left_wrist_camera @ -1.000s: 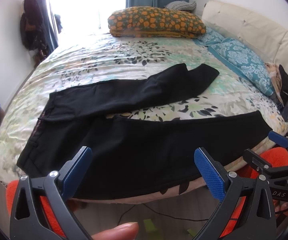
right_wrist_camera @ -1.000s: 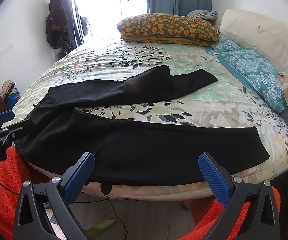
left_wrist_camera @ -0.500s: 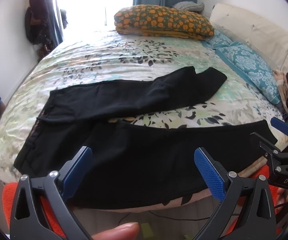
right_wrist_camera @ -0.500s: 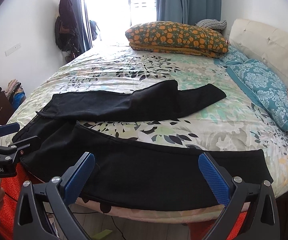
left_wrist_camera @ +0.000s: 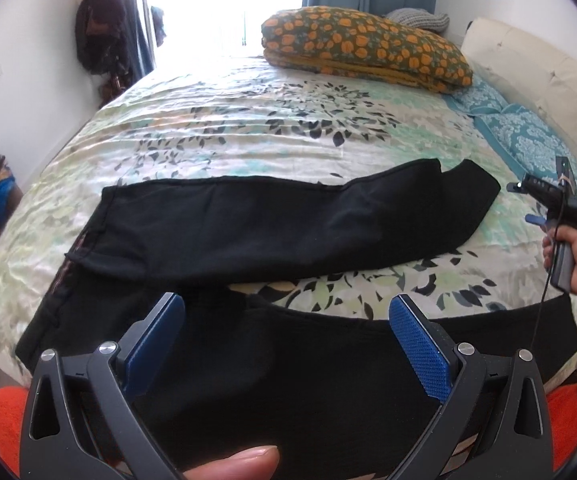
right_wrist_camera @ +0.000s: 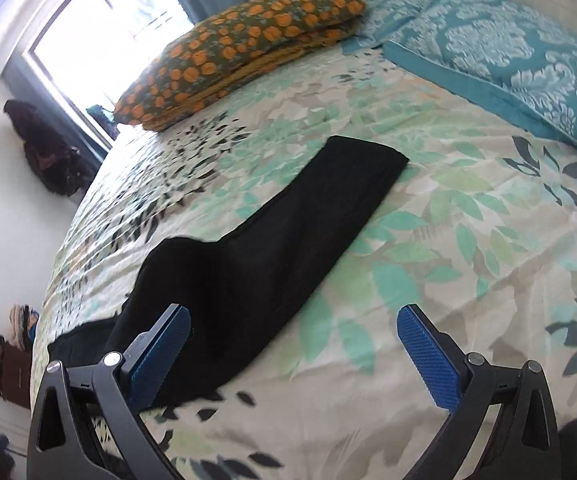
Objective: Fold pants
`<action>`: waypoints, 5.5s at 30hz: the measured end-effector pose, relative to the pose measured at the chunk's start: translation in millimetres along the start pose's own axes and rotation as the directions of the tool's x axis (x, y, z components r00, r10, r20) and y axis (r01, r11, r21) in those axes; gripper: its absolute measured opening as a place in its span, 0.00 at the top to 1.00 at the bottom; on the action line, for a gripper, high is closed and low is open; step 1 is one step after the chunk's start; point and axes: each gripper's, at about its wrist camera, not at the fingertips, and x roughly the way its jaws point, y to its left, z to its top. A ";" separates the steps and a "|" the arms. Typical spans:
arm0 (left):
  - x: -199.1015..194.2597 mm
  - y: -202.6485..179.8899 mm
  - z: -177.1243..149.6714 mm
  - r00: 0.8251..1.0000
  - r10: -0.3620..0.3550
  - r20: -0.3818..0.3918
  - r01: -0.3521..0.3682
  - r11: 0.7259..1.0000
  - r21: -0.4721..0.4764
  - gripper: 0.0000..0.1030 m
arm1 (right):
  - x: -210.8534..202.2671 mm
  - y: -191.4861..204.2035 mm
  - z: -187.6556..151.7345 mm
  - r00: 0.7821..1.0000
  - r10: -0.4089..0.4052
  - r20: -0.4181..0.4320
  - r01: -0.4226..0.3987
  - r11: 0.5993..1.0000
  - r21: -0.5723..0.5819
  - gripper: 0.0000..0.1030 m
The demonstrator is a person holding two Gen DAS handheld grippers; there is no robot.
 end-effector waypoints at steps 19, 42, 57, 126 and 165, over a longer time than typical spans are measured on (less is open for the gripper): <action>44.8 9.6 -19.4 0.988 0.052 -0.143 -0.053 0.999 -0.005 0.01 | -15.6 -72.2 18.8 0.963 -0.252 0.099 0.243 0.965 0.100 0.91; 71.1 228.2 -86.1 0.873 0.397 -0.284 -0.452 0.877 -0.165 0.01 | -105.6 81.1 -209.9 0.992 -0.122 -0.043 0.101 0.940 -0.327 0.02; 179.0 260.5 143.5 0.974 -0.008 -0.228 0.001 1.000 -0.027 0.01 | -90.2 147.9 -341.5 0.991 -0.087 -0.102 0.009 0.799 -0.601 0.02; -37.1 38.7 -115.4 0.984 -0.177 -0.017 0.177 0.984 -0.013 0.07 | -207.8 135.4 -340.7 0.951 0.001 0.310 0.170 0.836 -0.522 0.00; -23.1 43.3 -125.8 0.990 -0.068 0.121 0.065 0.997 0.033 0.06 | -175.9 150.7 -359.2 0.952 0.021 0.306 0.179 0.772 -0.609 0.00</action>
